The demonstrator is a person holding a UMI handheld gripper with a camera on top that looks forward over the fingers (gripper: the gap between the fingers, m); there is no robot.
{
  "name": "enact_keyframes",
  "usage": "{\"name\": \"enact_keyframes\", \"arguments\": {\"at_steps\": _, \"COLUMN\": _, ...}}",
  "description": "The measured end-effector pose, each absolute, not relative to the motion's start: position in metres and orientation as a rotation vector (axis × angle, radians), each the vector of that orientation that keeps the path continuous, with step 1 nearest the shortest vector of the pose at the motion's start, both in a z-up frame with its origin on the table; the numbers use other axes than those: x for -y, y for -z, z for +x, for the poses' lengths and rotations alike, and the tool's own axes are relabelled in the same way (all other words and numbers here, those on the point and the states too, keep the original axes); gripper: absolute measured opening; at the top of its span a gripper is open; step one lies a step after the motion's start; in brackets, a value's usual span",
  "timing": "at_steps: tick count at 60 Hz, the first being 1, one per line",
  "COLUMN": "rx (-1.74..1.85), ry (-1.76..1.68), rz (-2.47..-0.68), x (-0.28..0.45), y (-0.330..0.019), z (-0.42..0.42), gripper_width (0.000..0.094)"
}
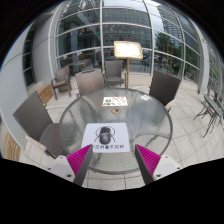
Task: Arrange mouse
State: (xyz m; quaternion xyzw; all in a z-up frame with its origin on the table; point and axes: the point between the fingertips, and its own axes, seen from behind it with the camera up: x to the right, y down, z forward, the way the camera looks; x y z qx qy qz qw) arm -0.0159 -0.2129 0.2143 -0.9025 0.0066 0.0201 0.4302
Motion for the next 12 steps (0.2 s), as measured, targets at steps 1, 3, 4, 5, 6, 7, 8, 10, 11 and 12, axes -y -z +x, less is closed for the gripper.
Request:
{"name": "enact_keyframes", "arguments": {"at_steps": 1, "rx": -0.018, "ry": -0.050, "rz": -2.251, "x": 0.2140, "y": -0.2147, "z": -0.0155, "gripper_width": 0.0846}}
{"name": "enact_keyframes", "arguments": {"at_steps": 3, "rx": -0.020, "ry": -0.052, "rz": -2.249, "x": 0.2159, "y": -0.2156, "z": -0.0147, "gripper_width": 0.0841}}
{"name": "enact_keyframes", "arguments": {"at_steps": 4, "rx": -0.021, "ry": -0.052, "rz": -2.248, "x": 0.2165, "y": -0.2163, "z": -0.0146, "gripper_width": 0.0842}}
{"name": "enact_keyframes", "arguments": {"at_steps": 5, "rx": -0.021, "ry": -0.052, "rz": -2.245, "x": 0.2172, "y": -0.2169, "z": -0.0143, "gripper_width": 0.0843}}
{"name": "enact_keyframes", "arguments": {"at_steps": 6, "rx": -0.020, "ry": -0.053, "rz": -2.242, "x": 0.2162, "y": -0.2169, "z": -0.0132, "gripper_width": 0.0844}}
{"name": "enact_keyframes", "arguments": {"at_steps": 7, "rx": -0.021, "ry": -0.053, "rz": -2.239, "x": 0.2167, "y": -0.2180, "z": -0.0128, "gripper_width": 0.0843}}
{"name": "enact_keyframes", "arguments": {"at_steps": 8, "rx": -0.022, "ry": -0.053, "rz": -2.236, "x": 0.2171, "y": -0.2188, "z": -0.0124, "gripper_width": 0.0842}}
{"name": "enact_keyframes", "arguments": {"at_steps": 10, "rx": -0.024, "ry": -0.048, "rz": -2.233, "x": 0.2164, "y": -0.2193, "z": -0.0109, "gripper_width": 0.0842}}
{"name": "enact_keyframes", "arguments": {"at_steps": 11, "rx": -0.025, "ry": -0.046, "rz": -2.231, "x": 0.2164, "y": -0.2199, "z": -0.0105, "gripper_width": 0.0842}}
{"name": "enact_keyframes", "arguments": {"at_steps": 12, "rx": -0.025, "ry": -0.046, "rz": -2.230, "x": 0.2163, "y": -0.2203, "z": -0.0102, "gripper_width": 0.0842}}
